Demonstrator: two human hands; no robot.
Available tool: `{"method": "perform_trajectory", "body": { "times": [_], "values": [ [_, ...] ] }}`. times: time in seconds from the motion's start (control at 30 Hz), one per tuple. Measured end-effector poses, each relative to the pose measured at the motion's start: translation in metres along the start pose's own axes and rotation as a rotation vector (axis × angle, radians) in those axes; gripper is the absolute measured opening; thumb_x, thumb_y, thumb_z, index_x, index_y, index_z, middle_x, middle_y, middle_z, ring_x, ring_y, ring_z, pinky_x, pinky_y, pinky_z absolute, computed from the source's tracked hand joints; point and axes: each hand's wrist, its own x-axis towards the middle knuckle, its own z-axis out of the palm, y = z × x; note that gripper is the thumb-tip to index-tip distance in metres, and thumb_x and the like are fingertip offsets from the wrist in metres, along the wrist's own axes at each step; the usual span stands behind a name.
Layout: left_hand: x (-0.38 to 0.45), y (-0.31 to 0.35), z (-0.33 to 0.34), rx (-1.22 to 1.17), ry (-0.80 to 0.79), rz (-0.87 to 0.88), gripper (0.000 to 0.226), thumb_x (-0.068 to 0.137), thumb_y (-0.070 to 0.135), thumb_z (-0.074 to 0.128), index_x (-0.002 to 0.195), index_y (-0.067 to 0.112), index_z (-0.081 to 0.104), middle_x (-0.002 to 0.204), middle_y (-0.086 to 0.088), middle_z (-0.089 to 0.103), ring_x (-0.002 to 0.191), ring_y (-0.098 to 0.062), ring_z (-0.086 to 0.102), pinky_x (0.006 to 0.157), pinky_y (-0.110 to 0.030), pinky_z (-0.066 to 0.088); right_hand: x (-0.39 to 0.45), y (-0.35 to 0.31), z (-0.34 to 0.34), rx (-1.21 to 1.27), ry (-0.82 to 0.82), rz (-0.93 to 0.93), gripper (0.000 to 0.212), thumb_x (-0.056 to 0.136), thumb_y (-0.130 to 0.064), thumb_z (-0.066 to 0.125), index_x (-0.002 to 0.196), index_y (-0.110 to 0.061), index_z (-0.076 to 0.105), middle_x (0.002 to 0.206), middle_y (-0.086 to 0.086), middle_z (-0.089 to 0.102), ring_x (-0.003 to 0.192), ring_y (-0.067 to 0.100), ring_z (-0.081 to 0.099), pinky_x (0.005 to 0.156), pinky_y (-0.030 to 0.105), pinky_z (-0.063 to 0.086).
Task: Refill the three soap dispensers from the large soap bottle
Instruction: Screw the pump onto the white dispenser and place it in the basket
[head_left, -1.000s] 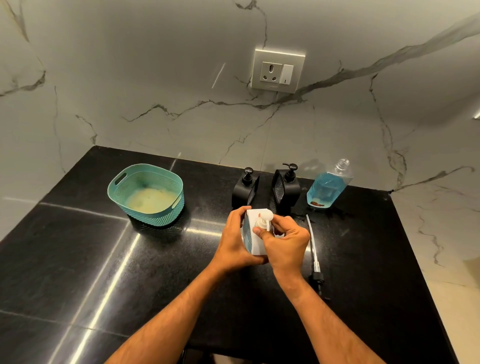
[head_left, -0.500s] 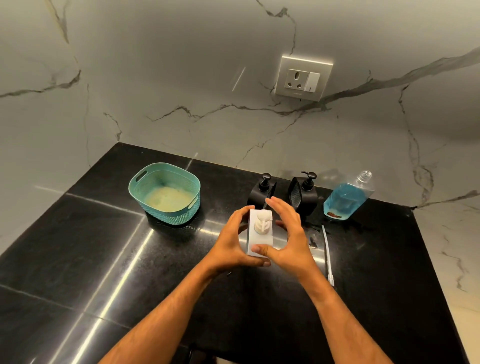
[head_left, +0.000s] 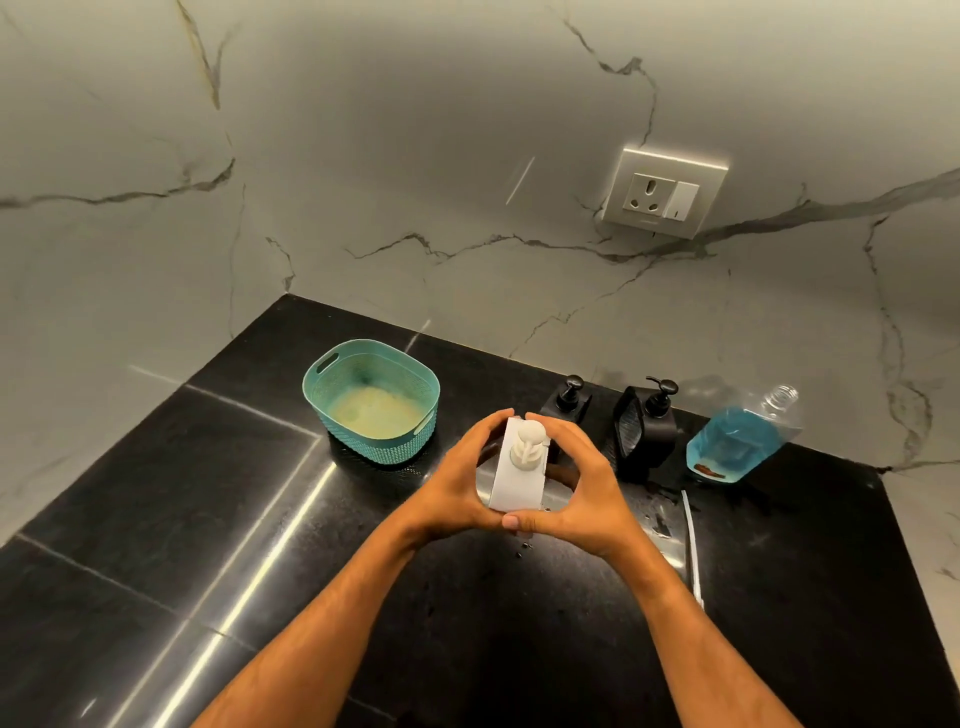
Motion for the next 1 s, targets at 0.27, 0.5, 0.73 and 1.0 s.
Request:
{"method": "perform_trajectory", "body": {
  "times": [0.27, 0.5, 0.73, 1.0],
  "values": [
    [-0.011, -0.011, -0.034, -0.052, 0.213, -0.001, 0.122, 0.059, 0.037, 0.1, 0.159, 0.018, 0.033, 0.158, 0.002, 0.046, 0.147, -0.015, 0.044, 0.121, -0.05, 0.04, 0.045, -0.018, 0.024, 0.107, 0.127, 0.004, 0.097, 0.057, -0.042, 0.101, 0.141, -0.03, 0.055, 0.136, -0.006, 0.058, 0.127, 0.019, 0.06, 0.088, 0.039, 0.063],
    [-0.018, -0.028, -0.076, -0.065, 0.535, 0.029, 0.092, 0.065, 0.039, 0.096, 0.145, 0.022, 0.053, 0.141, 0.0, 0.063, 0.133, -0.018, 0.059, 0.113, -0.048, 0.048, 0.106, -0.046, 0.07, 0.116, 0.223, -0.027, 0.095, 0.056, -0.04, 0.101, 0.138, -0.027, 0.054, 0.132, -0.004, 0.057, 0.122, 0.018, 0.06, 0.085, 0.037, 0.063],
    [-0.006, -0.051, -0.114, 0.081, 0.667, -0.003, 0.061, 0.077, 0.008, 0.09, 0.125, 0.03, 0.061, 0.119, 0.009, 0.07, 0.112, -0.004, 0.067, 0.1, -0.033, 0.057, 0.148, -0.038, 0.127, -0.019, 0.278, 0.026, 0.088, 0.054, -0.046, 0.098, 0.124, -0.02, 0.051, 0.12, -0.002, 0.056, 0.112, 0.015, 0.057, 0.085, 0.04, 0.06],
    [0.007, -0.081, -0.12, 0.272, 0.619, -0.131, 0.068, 0.069, 0.001, 0.091, 0.124, 0.023, 0.058, 0.113, 0.014, 0.066, 0.103, -0.001, 0.061, 0.087, -0.022, 0.054, 0.156, -0.004, 0.157, -0.195, 0.268, 0.146, 0.088, 0.048, -0.067, 0.088, 0.114, -0.032, 0.042, 0.114, -0.01, 0.056, 0.105, 0.009, 0.057, 0.09, 0.04, 0.054]
  ]
}}
